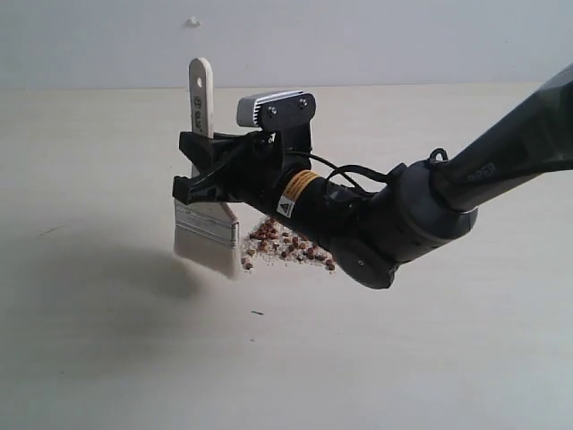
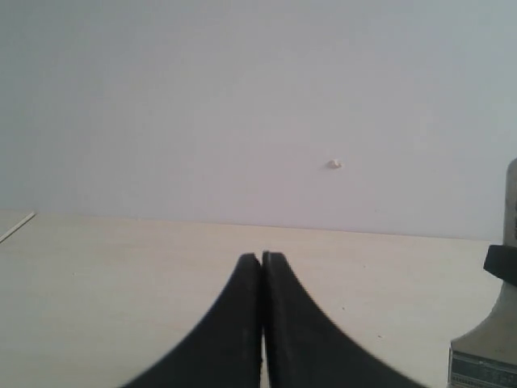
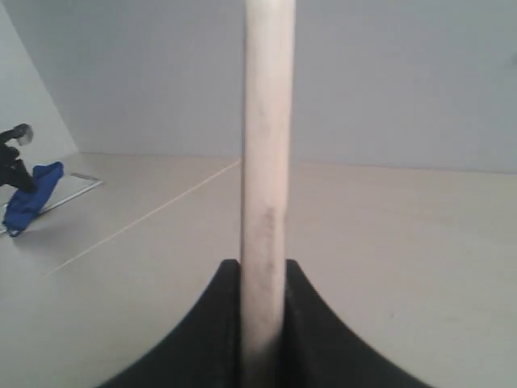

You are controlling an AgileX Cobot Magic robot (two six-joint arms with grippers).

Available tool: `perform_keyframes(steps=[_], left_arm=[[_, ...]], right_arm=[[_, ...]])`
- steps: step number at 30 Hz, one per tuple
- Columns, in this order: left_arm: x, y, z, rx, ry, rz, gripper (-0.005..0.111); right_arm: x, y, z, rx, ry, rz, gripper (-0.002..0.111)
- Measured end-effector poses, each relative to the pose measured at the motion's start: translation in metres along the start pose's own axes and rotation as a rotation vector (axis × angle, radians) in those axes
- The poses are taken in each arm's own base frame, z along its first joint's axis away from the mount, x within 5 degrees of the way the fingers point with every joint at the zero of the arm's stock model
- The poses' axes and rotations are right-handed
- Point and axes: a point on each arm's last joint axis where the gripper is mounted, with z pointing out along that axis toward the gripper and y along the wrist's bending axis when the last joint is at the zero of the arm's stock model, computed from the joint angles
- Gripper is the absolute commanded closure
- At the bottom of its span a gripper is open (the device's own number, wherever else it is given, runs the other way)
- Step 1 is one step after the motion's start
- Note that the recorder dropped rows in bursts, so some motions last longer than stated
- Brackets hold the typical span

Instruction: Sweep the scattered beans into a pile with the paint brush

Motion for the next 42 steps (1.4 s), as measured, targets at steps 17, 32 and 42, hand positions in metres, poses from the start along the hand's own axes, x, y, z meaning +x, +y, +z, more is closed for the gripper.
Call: perform_keyframes(steps=[17, 32, 42], left_arm=[[0.0, 0.0, 0.0, 0.0, 0.0, 0.0, 0.107], [0.0, 0.0, 0.0, 0.0, 0.0, 0.002, 0.107], [0.0, 0.0, 0.0, 0.0, 0.0, 0.002, 0.107]], right_arm=[[0.009, -0.016, -0.001, 0.157, 0.051, -0.085, 0.108], [-0.034, -0.002, -0.004, 0.186, -0.006, -0.171, 0.108], [-0.095, -0.028, -0.083, 1.05, 0.228, -0.494, 0.108]])
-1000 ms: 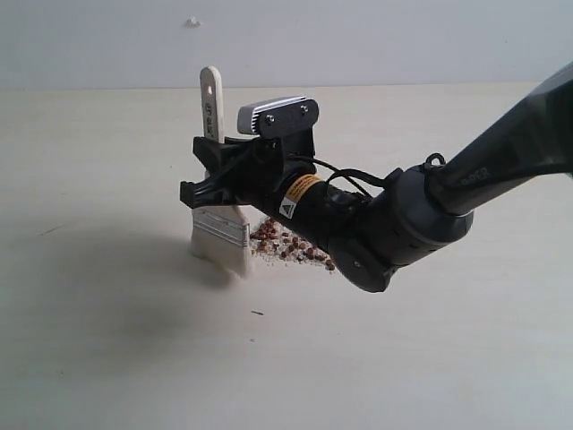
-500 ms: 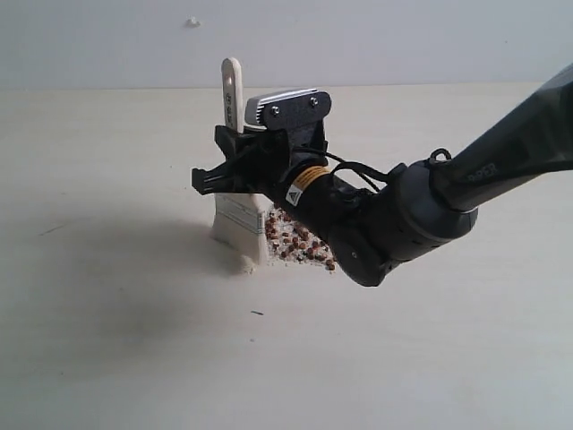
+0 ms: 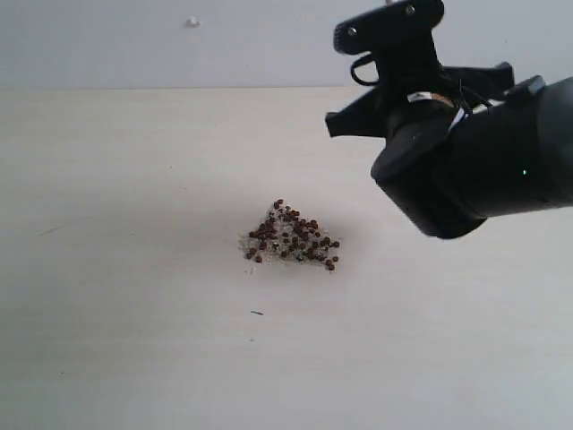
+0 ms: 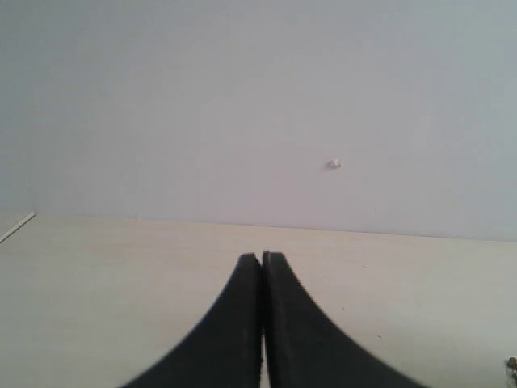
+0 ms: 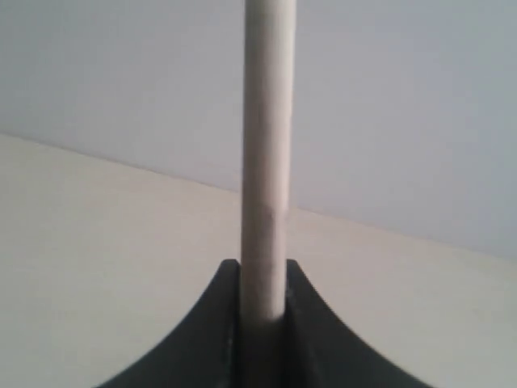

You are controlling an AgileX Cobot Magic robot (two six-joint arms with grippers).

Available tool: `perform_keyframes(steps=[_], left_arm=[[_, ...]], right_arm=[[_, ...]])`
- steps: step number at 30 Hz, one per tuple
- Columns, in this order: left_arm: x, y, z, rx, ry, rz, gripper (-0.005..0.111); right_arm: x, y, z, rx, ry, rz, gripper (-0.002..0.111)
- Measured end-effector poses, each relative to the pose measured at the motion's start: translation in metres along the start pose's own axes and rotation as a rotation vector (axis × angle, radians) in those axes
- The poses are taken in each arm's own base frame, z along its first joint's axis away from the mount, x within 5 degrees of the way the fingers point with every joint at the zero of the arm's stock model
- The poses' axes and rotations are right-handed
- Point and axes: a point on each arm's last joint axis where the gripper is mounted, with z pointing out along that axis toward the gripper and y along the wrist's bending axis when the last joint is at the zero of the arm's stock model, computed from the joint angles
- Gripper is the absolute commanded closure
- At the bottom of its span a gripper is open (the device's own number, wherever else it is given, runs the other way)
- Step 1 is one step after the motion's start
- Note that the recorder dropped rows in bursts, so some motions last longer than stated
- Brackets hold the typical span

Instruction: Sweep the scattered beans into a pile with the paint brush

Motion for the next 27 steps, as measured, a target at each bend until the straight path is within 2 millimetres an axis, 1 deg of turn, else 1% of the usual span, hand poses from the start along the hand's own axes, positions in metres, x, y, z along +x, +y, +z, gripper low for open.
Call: perform_keyframes(steps=[2, 4, 7, 8, 12, 17, 19, 23, 25, 26, 27], left_arm=[[0.0, 0.0, 0.0, 0.0, 0.0, 0.0, 0.107], [0.0, 0.0, 0.0, 0.0, 0.0, 0.0, 0.107], [0.0, 0.0, 0.0, 0.0, 0.0, 0.0, 0.107], [0.0, 0.0, 0.0, 0.0, 0.0, 0.0, 0.107], [0.0, 0.0, 0.0, 0.0, 0.0, 0.0, 0.107], [0.0, 0.0, 0.0, 0.0, 0.0, 0.0, 0.107], [0.0, 0.0, 0.0, 0.0, 0.0, 0.0, 0.107], [0.0, 0.0, 0.0, 0.0, 0.0, 0.0, 0.107], [0.0, 0.0, 0.0, 0.0, 0.0, 0.0, 0.107], [0.0, 0.0, 0.0, 0.0, 0.0, 0.0, 0.107], [0.0, 0.0, 0.0, 0.0, 0.0, 0.0, 0.107]], right_arm=[[0.013, -0.003, -0.007, 0.062, 0.035, -0.002, 0.108], [0.024, -0.002, -0.017, 0.073, 0.054, 0.031, 0.108], [0.034, 0.007, -0.029, 0.039, 0.061, 0.104, 0.108], [0.037, 0.014, -0.033, 0.024, 0.056, 0.13, 0.108], [0.053, 0.032, -0.034, -0.001, 0.052, 0.142, 0.108], [0.069, 0.047, -0.028, -0.043, 0.035, 0.082, 0.108], [0.072, 0.052, -0.025, -0.052, 0.031, 0.069, 0.108], [0.067, 0.065, -0.02, -0.094, -0.003, 0.054, 0.108], [0.06, 0.082, -0.014, -0.156, -0.008, 0.072, 0.108], [0.059, 0.086, -0.012, -0.165, -0.007, 0.079, 0.108], [0.058, 0.095, -0.009, -0.182, -0.005, 0.085, 0.108]])
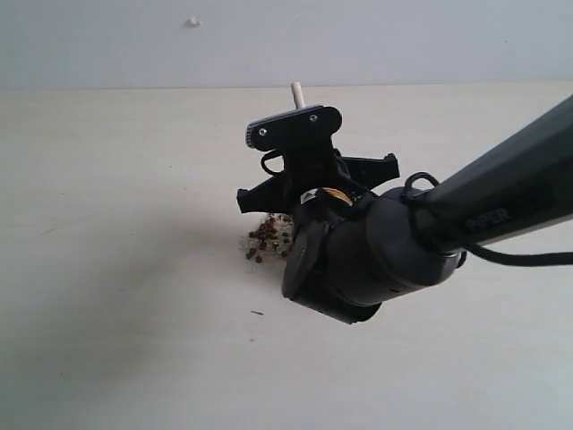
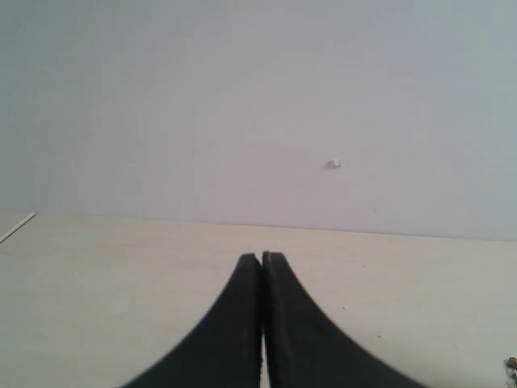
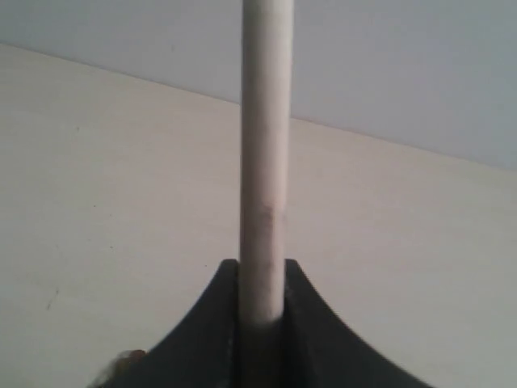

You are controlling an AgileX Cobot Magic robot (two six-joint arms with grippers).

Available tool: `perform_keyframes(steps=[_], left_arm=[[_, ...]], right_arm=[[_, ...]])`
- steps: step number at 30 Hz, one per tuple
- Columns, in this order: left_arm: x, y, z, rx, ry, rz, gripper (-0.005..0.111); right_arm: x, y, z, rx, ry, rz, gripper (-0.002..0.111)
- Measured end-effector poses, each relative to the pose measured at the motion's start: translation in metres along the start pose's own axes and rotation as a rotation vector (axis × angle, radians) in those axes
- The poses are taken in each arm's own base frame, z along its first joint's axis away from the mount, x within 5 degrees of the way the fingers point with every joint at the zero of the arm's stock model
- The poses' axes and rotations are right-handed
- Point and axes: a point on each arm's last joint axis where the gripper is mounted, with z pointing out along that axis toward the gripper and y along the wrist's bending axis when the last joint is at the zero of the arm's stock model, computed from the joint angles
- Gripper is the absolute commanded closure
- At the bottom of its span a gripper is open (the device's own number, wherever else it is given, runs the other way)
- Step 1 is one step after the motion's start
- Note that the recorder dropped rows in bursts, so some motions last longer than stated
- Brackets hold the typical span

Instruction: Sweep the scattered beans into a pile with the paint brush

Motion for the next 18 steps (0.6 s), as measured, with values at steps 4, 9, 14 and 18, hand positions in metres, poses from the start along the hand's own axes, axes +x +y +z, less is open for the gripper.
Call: perform_keyframes(steps=[4, 9, 14, 18], left_arm=[[0.0, 0.0, 0.0, 0.0, 0.0, 0.0, 0.107], [0.0, 0.0, 0.0, 0.0, 0.0, 0.0, 0.107], [0.0, 0.0, 0.0, 0.0, 0.0, 0.0, 0.107], [0.0, 0.0, 0.0, 0.0, 0.0, 0.0, 0.107]], right_arm=[[-0.003, 0.017, 0.013, -0.01, -0.02, 0.015, 0.108], [-0.011, 0.026, 0.019, -0.012, -0.042, 0.04, 0.108], [-0.03, 0.015, 0.006, 0.085, -0.043, 0.003, 0.108], [-0.046, 0.006, -0.001, 0.144, -0.068, -0.064, 0.108]])
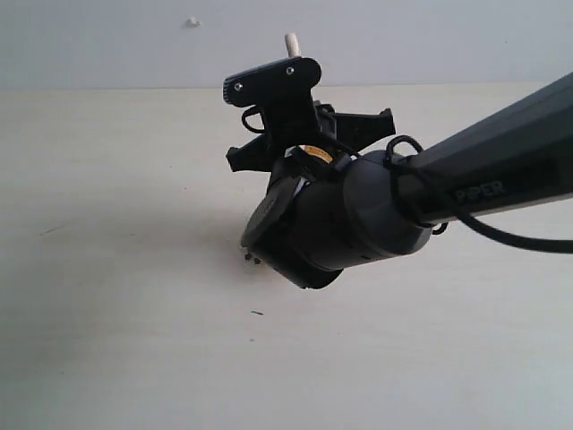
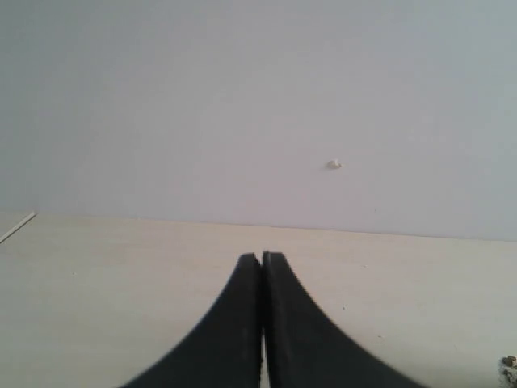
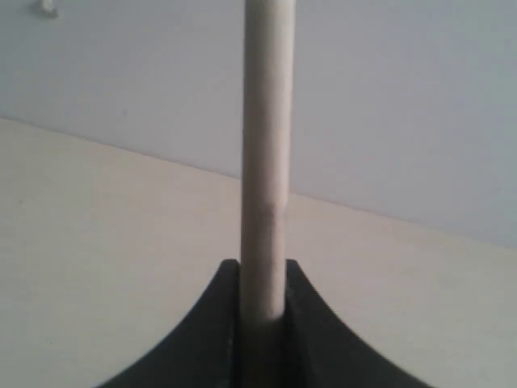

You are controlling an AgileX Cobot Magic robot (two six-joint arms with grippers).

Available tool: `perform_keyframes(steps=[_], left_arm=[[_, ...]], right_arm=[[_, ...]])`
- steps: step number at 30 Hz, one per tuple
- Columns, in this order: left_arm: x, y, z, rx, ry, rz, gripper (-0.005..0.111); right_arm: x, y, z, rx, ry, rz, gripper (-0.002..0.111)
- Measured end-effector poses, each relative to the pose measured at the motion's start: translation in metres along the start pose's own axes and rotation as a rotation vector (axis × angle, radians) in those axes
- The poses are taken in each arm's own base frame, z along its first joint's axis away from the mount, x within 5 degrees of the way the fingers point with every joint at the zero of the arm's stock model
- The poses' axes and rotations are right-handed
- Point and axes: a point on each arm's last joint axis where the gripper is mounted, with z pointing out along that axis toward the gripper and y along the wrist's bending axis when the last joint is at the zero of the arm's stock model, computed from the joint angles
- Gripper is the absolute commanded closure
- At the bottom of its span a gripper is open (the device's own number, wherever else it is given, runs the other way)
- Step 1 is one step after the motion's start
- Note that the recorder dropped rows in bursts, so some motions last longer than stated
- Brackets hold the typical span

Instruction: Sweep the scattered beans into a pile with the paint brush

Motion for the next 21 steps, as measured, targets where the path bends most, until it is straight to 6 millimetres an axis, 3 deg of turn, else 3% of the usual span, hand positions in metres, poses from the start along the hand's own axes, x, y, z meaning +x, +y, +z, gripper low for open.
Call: perform_keyframes(steps=[8, 16, 21], left_arm=[[0.0, 0.0, 0.0, 0.0, 0.0, 0.0, 0.107], [0.0, 0.0, 0.0, 0.0, 0.0, 0.0, 0.107], [0.0, 0.0, 0.0, 0.0, 0.0, 0.0, 0.107]], right_arm=[[-0.007, -0.01, 0.007, 0.051, -0.058, -0.079, 0.108], [0.038, -0.008, 0.048, -0.003, 0.005, -0.116, 0.108], [0.052, 0.011, 0.053, -0.164, -0.039, -0.201, 0.108]])
